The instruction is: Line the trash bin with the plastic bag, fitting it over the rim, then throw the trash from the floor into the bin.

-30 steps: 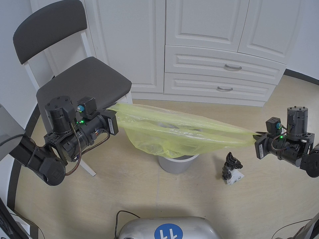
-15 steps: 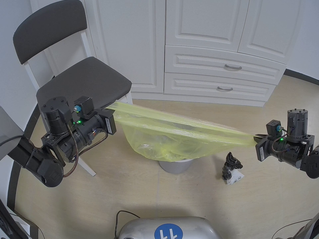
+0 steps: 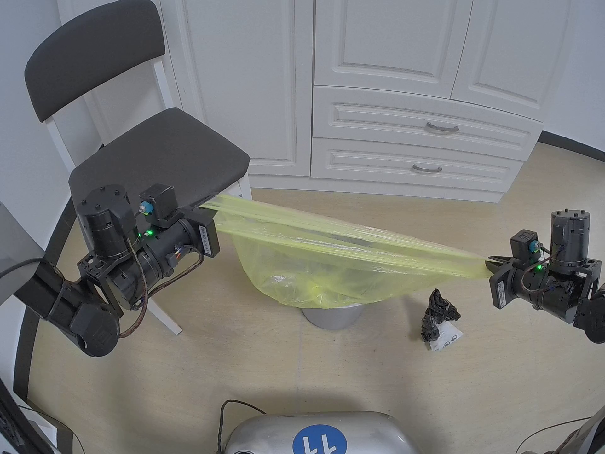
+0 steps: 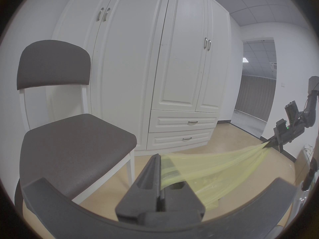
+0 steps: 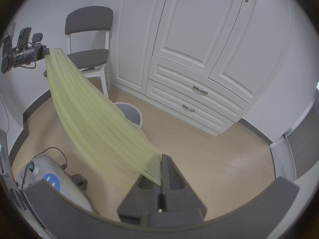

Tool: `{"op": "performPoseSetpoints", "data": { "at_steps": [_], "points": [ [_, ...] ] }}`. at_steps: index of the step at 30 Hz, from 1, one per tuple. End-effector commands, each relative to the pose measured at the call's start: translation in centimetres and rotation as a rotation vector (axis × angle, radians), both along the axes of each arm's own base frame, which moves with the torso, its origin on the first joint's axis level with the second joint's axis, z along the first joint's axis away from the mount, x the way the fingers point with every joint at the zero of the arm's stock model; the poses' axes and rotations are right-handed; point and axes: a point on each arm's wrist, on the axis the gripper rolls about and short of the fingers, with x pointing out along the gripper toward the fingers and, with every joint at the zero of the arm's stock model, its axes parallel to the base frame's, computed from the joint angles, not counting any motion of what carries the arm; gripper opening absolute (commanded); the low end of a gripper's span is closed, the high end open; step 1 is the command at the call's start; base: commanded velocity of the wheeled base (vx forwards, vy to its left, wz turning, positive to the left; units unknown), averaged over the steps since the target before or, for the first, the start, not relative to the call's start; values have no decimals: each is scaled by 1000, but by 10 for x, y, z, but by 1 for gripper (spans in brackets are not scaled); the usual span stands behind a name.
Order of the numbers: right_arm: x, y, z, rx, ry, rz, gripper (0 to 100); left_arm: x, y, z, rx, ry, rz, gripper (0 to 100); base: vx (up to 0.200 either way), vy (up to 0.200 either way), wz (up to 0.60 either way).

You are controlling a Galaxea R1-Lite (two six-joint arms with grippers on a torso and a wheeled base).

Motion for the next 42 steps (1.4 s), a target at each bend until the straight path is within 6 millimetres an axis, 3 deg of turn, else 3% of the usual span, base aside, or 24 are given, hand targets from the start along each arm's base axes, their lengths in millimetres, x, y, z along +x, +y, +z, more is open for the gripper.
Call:
{"op": "performPoseSetpoints", "data": {
  "at_steps": [1, 5, 9, 20, 31, 38, 42],
  "points": [
    [-11, 0, 8, -8, -33, 14, 0, -5, -3, 1, -3, -14, -8, 0, 0, 0, 0],
    [-16, 1, 11, -19, -47, 27, 0, -7, -12, 3, -15, -44, -35, 0, 0, 0, 0],
    [-21, 3, 21, -2, -96, 40, 0, -12, -40, 2, -30, -69, -107, 0, 0, 0, 0],
    [-31, 15, 31, 34, -220, 68, 0, -29, -66, 8, -70, -122, -113, 0, 0, 0, 0],
    [-29, 54, 29, 146, -287, 137, 0, -34, -93, -6, -97, -153, -186, 0, 0, 0, 0],
    [-23, 76, 26, 221, -369, 193, 0, -45, -103, 0, -117, -163, -226, 0, 0, 0, 0],
    [-19, 92, 23, 299, -402, 225, 0, -27, -124, 7, -155, -206, -234, 0, 0, 0, 0]
  ]
}}
